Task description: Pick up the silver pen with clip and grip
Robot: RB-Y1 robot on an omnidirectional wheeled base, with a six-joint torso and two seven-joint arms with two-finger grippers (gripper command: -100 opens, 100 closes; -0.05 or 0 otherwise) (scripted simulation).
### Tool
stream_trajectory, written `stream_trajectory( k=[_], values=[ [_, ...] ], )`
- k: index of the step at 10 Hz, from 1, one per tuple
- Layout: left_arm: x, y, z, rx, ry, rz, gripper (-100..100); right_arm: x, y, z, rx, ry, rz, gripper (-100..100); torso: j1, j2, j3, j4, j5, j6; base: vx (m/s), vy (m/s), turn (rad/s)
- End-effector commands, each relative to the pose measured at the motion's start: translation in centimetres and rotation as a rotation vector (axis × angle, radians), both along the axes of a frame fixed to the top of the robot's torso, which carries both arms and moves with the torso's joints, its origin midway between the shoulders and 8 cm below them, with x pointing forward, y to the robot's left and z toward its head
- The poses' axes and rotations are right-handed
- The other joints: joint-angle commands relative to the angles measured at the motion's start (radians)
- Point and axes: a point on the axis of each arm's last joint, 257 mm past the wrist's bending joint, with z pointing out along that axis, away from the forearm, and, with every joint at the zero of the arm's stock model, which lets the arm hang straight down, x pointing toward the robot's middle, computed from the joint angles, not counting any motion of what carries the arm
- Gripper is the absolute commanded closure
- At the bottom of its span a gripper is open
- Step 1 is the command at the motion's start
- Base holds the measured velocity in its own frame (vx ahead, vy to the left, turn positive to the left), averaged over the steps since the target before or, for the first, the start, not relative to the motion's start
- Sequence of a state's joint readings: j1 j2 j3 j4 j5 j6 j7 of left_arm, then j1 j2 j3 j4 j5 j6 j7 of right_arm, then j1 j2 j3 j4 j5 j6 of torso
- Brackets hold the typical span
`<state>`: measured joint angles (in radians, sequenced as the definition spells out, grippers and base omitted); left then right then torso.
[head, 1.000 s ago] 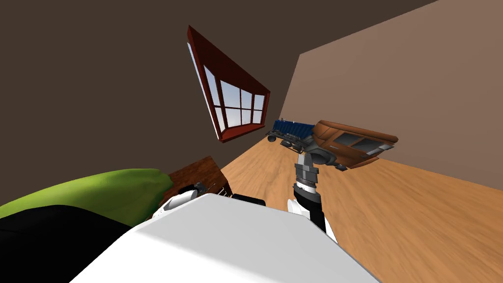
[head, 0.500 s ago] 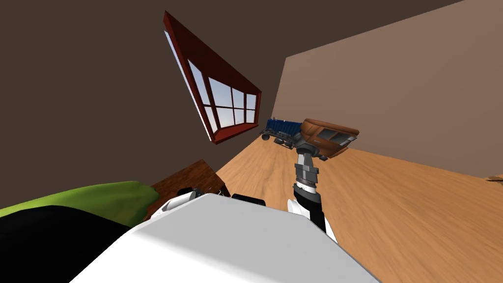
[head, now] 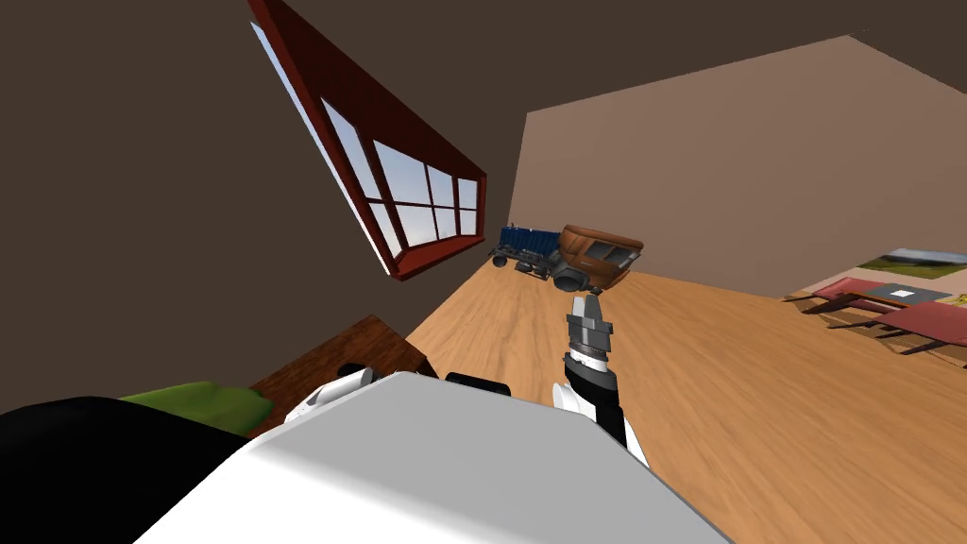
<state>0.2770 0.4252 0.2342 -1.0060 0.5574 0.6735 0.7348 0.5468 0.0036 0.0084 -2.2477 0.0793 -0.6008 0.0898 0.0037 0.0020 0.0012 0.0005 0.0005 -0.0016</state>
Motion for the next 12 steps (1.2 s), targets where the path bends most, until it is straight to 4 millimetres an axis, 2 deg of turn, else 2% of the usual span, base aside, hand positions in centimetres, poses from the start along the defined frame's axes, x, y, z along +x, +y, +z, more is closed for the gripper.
stream_trajectory(
  k=[1,6,7,8,9,12],
  values=[
    [-1.5,-0.2,-0.5,-0.036,0.049,0.036,-100,0.0,0.0,0.0,0.0,0.0,0.0,0,0.0,0.0,0.0,0.0,0.0,0.0,-0.046,0.032,-0.328],
    [-4.6,-0.3,-1.0,-0.104,0.153,0.107,-100,0.0,0.0,0.0,0.0,0.0,0.0,0,-0.001,0.0,0.0,0.0,0.0,-0.001,-0.039,0.024,-0.207],
    [-4.2,-0.3,-1.1,-0.095,0.138,0.098,-100,0.0,0.0,0.0,0.0,0.0,0.0,0,-0.001,-0.001,0.0,0.0,0.0,-0.001,-0.014,0.012,-0.045],
    [-4.3,-0.3,-1.1,-0.097,0.142,0.1,0,0.0,0.0,0.0,0.0,0.0,0.0,0,-0.001,-0.002,-0.001,0.0,0.0,-0.001,0.0,0.0,0.0],
    [-4.6,-1.2,-2.0,-0.095,0.141,0.092,-100,0.0,0.0,0.0,0.0,0.0,0.0,0,-0.002,-0.002,-0.001,-0.001,0.0,-0.001,0.029,0.029,0.06],
    [-5.0,-2.1,-3.0,-0.094,0.141,0.083,-100,0.0,0.0,0.0,0.0,0.0,0.0,0,0.001,-0.006,-0.003,-0.001,0.0,-0.001,0.04,0.043,0.028]
  ],
)
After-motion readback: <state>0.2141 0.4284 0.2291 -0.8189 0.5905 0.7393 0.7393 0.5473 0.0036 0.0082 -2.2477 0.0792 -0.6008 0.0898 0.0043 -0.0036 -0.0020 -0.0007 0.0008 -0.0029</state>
